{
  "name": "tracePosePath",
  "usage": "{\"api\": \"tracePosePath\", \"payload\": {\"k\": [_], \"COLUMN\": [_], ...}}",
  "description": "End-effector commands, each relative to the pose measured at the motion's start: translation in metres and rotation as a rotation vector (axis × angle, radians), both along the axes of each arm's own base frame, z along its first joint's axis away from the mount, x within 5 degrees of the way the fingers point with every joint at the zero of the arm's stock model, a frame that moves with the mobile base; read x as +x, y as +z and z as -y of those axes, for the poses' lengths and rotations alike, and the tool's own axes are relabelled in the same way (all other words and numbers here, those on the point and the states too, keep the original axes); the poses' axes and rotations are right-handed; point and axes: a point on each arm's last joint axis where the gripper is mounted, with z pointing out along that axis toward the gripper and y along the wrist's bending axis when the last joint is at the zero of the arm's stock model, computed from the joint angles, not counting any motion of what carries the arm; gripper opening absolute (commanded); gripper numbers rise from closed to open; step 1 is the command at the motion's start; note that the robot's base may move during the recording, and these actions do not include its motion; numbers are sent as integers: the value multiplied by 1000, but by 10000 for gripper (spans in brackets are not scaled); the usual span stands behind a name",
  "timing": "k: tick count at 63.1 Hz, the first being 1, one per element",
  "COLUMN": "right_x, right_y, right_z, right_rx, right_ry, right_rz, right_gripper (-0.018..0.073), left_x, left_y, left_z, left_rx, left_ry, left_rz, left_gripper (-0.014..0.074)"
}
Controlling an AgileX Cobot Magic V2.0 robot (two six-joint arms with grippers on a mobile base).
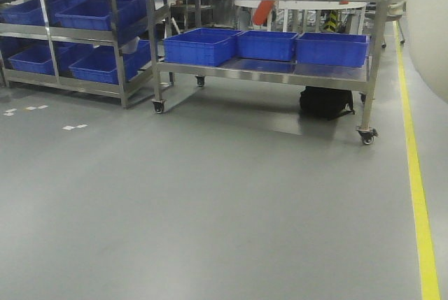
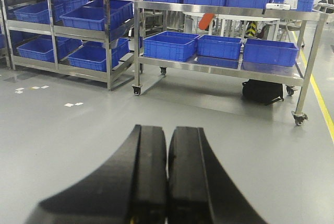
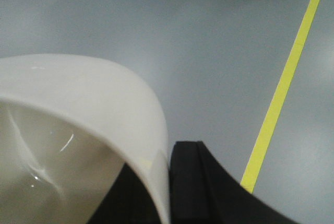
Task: Move white bin to right shelf second layer
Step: 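Drive the base past the blue-crate carts carrying the bin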
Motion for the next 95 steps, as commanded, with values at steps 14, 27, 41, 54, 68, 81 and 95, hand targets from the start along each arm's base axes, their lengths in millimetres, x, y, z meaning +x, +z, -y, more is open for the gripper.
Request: {"api": "tracePosePath", "payload": {"k": [14,27,41,54,68,81,95], "right_x": [4,4,4,4,4,4,4], "right_y": [16,16,16,16,16,16,16], "right_z": [1,1,1,1,1,1,1], "right_rx": [10,10,10,10,10,10,10], "right_ry": [-9,-9,-9,-9,-9,-9,-9], "right_rz": [116,116,116,116,116,116,116], "right_gripper": [48,48,48,48,48,48,48], "left_x": [1,1,1,1,1,1,1], "left_y": [-5,-5,-5,-5,-5,-5,-5], "left_z": [0,0,0,0,0,0,0], "left_rx": [-14,-14,-14,-14,-14,-14,-14], "left_ry": [0,0,0,0,0,0,0], "left_rz": [47,47,47,47,47,47,47], "left_gripper": [85,85,85,85,85,85,85]}}
